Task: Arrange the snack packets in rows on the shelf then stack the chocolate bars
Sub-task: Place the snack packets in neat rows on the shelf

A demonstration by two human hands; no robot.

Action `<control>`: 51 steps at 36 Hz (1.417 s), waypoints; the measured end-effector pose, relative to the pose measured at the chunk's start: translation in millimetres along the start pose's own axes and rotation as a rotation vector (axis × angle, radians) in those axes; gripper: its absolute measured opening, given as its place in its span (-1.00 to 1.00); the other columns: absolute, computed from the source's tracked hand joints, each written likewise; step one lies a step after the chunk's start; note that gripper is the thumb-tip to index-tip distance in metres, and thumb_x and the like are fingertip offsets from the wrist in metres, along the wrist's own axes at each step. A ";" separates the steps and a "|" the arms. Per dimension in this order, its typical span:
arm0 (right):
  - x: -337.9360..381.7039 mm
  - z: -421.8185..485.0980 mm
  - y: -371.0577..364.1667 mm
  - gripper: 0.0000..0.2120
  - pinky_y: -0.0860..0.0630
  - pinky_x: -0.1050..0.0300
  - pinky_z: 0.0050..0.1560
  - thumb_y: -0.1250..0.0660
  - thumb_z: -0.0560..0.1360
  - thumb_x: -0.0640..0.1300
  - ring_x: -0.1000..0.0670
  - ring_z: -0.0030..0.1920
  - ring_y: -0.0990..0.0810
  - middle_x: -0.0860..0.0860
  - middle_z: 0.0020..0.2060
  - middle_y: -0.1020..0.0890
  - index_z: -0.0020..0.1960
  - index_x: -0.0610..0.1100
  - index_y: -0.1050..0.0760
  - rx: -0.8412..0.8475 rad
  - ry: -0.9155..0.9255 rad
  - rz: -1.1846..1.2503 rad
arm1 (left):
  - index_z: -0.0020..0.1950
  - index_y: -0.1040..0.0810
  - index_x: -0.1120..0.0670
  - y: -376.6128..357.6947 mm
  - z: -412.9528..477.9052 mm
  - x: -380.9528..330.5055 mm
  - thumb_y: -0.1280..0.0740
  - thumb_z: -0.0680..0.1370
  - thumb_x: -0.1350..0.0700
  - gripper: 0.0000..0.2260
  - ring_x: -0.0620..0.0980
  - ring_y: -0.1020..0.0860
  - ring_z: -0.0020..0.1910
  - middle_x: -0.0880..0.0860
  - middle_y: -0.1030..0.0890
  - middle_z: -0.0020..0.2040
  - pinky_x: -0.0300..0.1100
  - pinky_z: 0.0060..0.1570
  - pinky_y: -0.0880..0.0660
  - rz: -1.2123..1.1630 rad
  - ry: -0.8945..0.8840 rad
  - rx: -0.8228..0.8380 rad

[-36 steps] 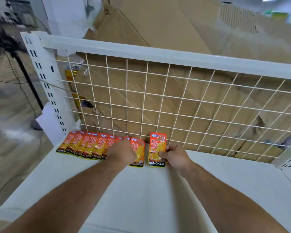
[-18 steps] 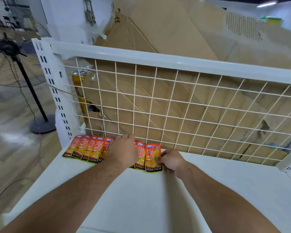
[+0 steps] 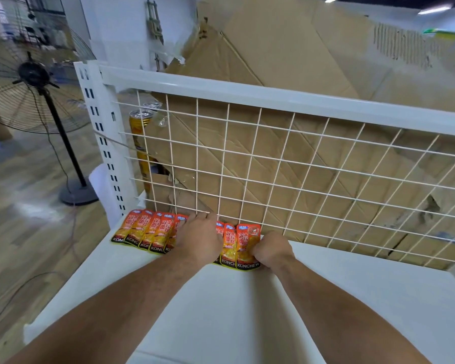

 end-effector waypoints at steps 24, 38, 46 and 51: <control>-2.9 -7.7 4.8 -0.77 -0.60 0.08 -0.07 -0.32 0.47 0.03 -0.08 -0.09 -0.66 0.01 -0.22 -0.61 -0.28 -0.05 -0.40 -0.013 -0.002 -0.049 | 0.41 -0.36 0.01 -0.3 -8.2 -6.5 -0.21 0.57 -0.08 -0.58 0.04 -0.38 0.33 0.00 -0.47 0.35 -0.01 0.25 -0.36 -0.010 -0.024 0.039; -17.4 -42.5 36.7 -0.49 -0.47 0.02 0.23 -0.24 0.51 0.18 -0.10 0.33 -0.42 0.01 0.34 -0.47 0.42 0.06 -0.38 -0.204 0.206 -0.339 | 0.45 -0.36 -0.08 -11.0 -14.2 -58.8 -0.17 0.56 -0.12 -0.55 -0.01 -0.35 0.40 -0.08 -0.45 0.40 -0.07 0.36 -0.23 -0.055 -0.266 0.022; -79.0 -71.6 56.8 -0.30 -0.07 -0.05 0.54 -0.15 0.54 0.27 -0.09 0.59 0.02 -0.01 0.61 -0.06 0.60 0.09 -0.06 -0.189 0.094 -0.480 | 0.57 -0.15 -0.06 -42.4 -28.7 -124.1 -0.11 0.60 -0.18 -0.45 0.00 -0.13 0.55 -0.05 -0.22 0.57 0.02 0.51 -0.01 -0.069 -0.456 0.149; -131.2 -97.9 85.0 -0.29 -0.06 -0.06 0.55 -0.16 0.55 0.27 -0.09 0.59 0.03 -0.01 0.61 -0.03 0.61 0.10 -0.04 -0.240 -0.006 -0.455 | 0.58 -0.13 -0.06 -49.0 -43.5 -173.7 -0.08 0.61 -0.21 -0.43 0.03 -0.09 0.56 -0.03 -0.17 0.58 0.05 0.52 0.01 -0.077 -0.544 0.199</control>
Point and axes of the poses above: each hand's wrist, its own z-axis towards the middle knuckle, its own y-axis out of the back of the hand, x = y × z, the point moved 9 cm from there along z, towards the middle knuckle
